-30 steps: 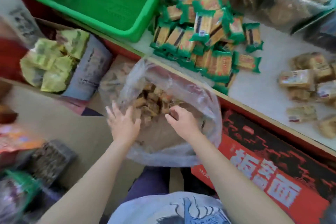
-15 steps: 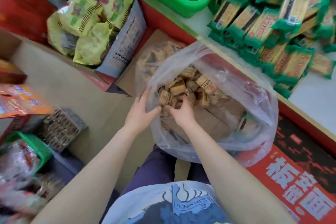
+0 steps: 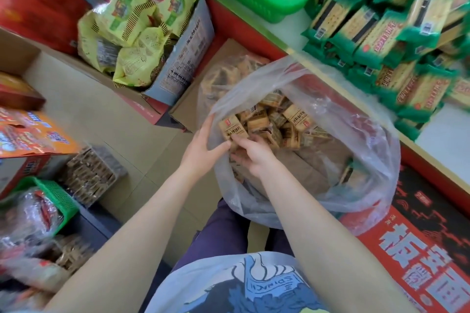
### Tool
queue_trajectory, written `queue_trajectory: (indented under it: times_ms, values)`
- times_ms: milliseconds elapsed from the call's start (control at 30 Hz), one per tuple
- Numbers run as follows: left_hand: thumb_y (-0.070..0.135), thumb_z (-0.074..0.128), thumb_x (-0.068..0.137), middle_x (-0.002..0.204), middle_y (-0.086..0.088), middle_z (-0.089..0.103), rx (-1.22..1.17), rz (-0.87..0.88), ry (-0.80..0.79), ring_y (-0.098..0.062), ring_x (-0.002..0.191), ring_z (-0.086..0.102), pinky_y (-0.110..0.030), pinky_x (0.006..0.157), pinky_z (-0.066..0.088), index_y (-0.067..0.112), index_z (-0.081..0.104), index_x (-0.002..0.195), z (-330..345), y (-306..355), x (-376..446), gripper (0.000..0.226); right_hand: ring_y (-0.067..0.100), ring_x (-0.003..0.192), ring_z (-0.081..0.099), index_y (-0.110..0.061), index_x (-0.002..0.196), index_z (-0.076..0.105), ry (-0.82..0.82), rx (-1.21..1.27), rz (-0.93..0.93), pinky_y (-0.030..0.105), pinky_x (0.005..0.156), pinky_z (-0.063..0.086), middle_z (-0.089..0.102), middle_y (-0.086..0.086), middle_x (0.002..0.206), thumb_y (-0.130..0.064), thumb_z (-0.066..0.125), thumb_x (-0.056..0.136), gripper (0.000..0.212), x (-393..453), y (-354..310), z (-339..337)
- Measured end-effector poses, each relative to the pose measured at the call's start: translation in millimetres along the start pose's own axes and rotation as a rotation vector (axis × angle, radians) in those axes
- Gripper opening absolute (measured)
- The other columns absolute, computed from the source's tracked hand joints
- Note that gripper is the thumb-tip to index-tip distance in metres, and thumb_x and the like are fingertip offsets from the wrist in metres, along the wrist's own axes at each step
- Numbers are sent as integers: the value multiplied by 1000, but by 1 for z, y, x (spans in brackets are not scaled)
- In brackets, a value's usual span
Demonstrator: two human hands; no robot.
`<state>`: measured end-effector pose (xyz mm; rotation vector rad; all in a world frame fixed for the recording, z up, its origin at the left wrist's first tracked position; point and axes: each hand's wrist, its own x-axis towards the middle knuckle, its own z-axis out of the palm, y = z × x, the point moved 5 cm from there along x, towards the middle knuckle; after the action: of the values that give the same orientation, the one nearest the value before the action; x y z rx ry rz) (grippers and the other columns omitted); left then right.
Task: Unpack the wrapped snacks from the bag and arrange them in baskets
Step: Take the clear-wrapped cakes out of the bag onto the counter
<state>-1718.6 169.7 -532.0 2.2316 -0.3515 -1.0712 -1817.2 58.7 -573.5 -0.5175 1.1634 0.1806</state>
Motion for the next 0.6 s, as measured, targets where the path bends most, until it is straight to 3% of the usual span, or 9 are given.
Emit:
queue_trajectory:
  times_ms: [133, 200, 267, 333, 400, 467, 533, 600]
  values:
    - [46, 67, 91, 161, 3, 30, -15, 15, -25, -16, 147, 28, -35, 113, 31, 49, 19, 154, 0, 7, -7, 79, 22, 88, 68, -3, 125, 57, 4, -87, -27, 32, 69, 58, 71, 15, 112, -15, 75, 89, 42, -14, -10, -27]
    - [49, 65, 91, 160, -3, 28, 15, -15, -11, -20, 148, 25, -40, 116, 28, 49, 31, 150, 2, 15, -16, 68, 19, 82, 68, -6, 129, 54, 16, -197, -75, 29, 66, 56, 71, 14, 115, -21, 75, 89, 48, -33, -19, -44]
    - [51, 64, 92, 161, -10, 21, 186, 7, 111, -25, 151, 16, -47, 119, 20, 40, 46, 143, 5, 34, -27, 55, 13, 71, 68, -11, 129, 52, 25, -275, -170, 28, 65, 53, 71, 8, 112, -23, 73, 91, 45, -57, -33, -62]
    - [47, 67, 92, 154, -10, 33, 196, 112, 227, -26, 146, 25, -47, 118, 24, 31, 59, 130, 16, 67, -38, 43, 12, 71, 68, -18, 127, 54, 25, -309, -288, 29, 65, 51, 71, 3, 112, -21, 72, 92, 39, -86, -51, -83]
    - [50, 71, 87, 132, -2, 54, -1, 150, 131, -19, 127, 49, -38, 107, 41, 31, 62, 120, 44, 107, -45, 39, 12, 80, 68, -21, 123, 56, 20, -316, -399, 30, 68, 53, 73, 0, 109, -18, 71, 92, 34, -116, -68, -106]
    - [47, 74, 84, 120, 1, 63, -202, 76, -36, -15, 109, 62, -33, 94, 51, 32, 60, 118, 82, 146, -50, 40, 15, 87, 69, -21, 119, 57, 9, -269, -487, 30, 69, 55, 73, 1, 106, -13, 70, 92, 31, -144, -81, -131]
    - [30, 77, 87, 120, -9, 67, -360, 14, -128, -21, 105, 68, -39, 87, 58, 23, 63, 115, 121, 181, -55, 32, 19, 95, 69, -25, 118, 58, 61, -301, -595, 29, 73, 57, 70, 3, 109, -14, 72, 92, 31, -174, -94, -162]
    - [32, 82, 79, 112, -11, 70, -378, 30, -141, -26, 102, 70, -48, 85, 60, 24, 66, 105, 157, 214, -62, 31, 10, 103, 62, -32, 118, 57, 235, -521, -754, 19, 85, 51, 60, -6, 116, -24, 78, 86, 38, -204, -108, -199]
